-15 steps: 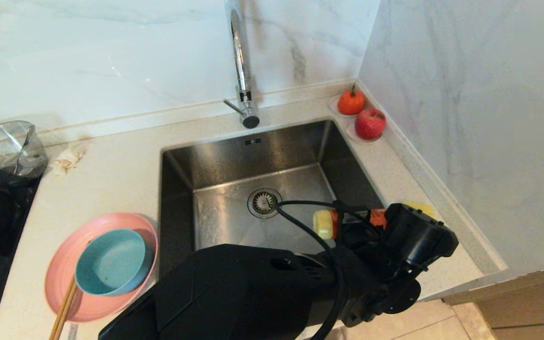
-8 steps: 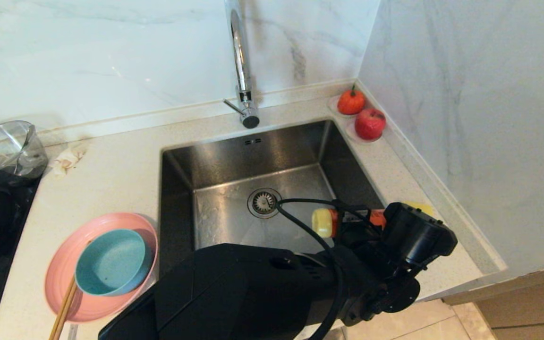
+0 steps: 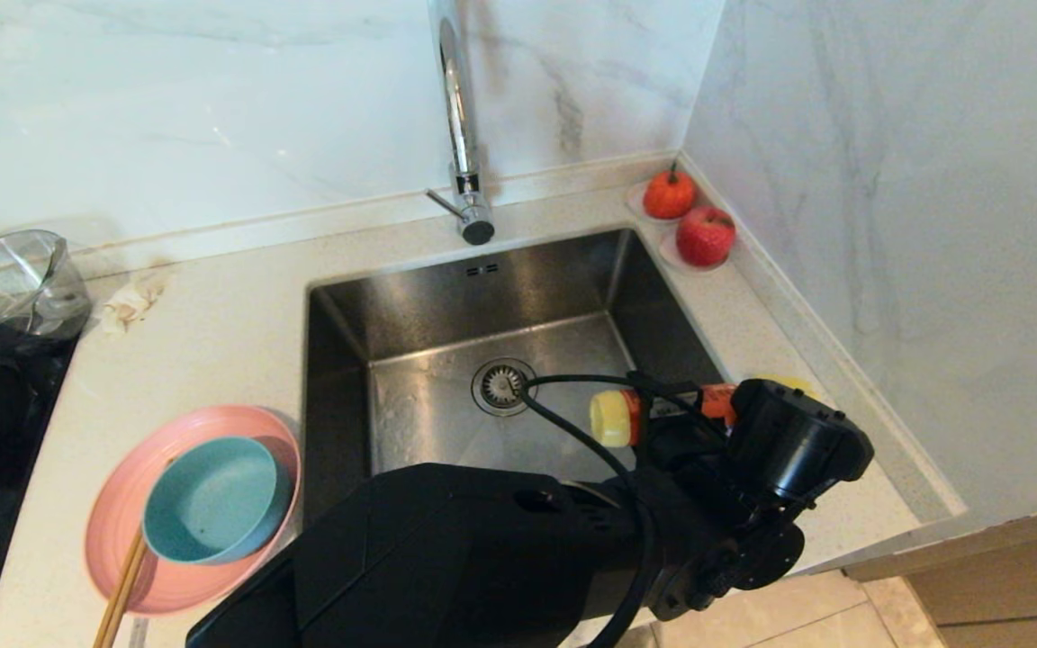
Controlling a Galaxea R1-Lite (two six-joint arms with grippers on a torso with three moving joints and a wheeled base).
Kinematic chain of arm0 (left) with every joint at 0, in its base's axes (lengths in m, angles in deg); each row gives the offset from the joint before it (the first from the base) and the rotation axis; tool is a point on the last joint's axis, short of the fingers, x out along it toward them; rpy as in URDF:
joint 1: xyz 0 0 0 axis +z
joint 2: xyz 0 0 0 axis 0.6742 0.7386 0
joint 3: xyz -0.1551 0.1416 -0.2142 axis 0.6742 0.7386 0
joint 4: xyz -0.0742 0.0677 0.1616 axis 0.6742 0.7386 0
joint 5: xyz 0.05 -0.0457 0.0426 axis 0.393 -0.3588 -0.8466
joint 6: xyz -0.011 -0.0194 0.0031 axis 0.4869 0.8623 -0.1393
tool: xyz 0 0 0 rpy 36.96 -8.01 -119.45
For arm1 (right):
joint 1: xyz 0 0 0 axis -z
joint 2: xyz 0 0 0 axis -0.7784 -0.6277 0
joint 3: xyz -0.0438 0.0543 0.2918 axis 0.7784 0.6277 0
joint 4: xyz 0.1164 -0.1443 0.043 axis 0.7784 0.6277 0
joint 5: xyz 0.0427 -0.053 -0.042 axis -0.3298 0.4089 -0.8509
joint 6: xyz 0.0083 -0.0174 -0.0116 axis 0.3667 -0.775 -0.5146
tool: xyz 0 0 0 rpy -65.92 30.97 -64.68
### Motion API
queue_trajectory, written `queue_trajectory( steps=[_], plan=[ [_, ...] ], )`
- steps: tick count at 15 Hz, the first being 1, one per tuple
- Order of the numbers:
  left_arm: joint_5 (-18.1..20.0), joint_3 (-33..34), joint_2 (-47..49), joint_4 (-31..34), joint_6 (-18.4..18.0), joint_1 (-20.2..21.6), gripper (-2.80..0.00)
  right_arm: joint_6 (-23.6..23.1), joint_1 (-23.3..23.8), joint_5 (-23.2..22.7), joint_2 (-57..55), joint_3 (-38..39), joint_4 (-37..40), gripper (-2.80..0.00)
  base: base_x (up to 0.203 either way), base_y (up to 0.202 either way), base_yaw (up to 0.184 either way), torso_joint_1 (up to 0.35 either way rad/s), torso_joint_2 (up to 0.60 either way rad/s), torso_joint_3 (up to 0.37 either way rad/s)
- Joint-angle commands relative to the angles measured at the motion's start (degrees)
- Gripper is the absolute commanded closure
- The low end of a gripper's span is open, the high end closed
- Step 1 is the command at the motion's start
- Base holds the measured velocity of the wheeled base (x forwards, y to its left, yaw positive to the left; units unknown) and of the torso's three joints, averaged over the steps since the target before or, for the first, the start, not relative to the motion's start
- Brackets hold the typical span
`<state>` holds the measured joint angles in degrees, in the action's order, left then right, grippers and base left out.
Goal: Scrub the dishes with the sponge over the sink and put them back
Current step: Squeeze it onto the sponge
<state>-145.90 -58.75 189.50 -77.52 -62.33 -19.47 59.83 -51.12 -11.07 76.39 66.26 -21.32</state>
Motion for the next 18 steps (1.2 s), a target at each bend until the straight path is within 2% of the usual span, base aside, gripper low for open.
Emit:
queue_trajectory(
  steps=[1,5,8,18],
  plan=[
    [-0.46,0.03,-0.15,-0.84,-0.27,-0.02,0.00,-0.02,-0.08,0.00,-0.02,0.00,0.01,0.00,0.000,0.000,0.000,0.000,0.00,0.000],
    [-0.55,0.06,0.03,-1.20,-0.24,-0.02,0.00,-0.02,0.00,0.00,-0.02,0.00,0.01,0.00,0.000,0.000,0.000,0.000,0.00,0.000],
    [-2.49,0.06,0.21,-1.12,-0.33,-0.02,0.00,-0.02,0.00,0.00,-0.02,0.00,0.01,0.00,0.000,0.000,0.000,0.000,0.00,0.000],
    [-2.13,0.14,1.36,-0.41,-0.24,-0.11,0.00,-0.02,0.00,0.00,-0.02,0.00,0.01,0.00,0.000,0.000,0.000,0.000,0.00,0.000]
  ],
)
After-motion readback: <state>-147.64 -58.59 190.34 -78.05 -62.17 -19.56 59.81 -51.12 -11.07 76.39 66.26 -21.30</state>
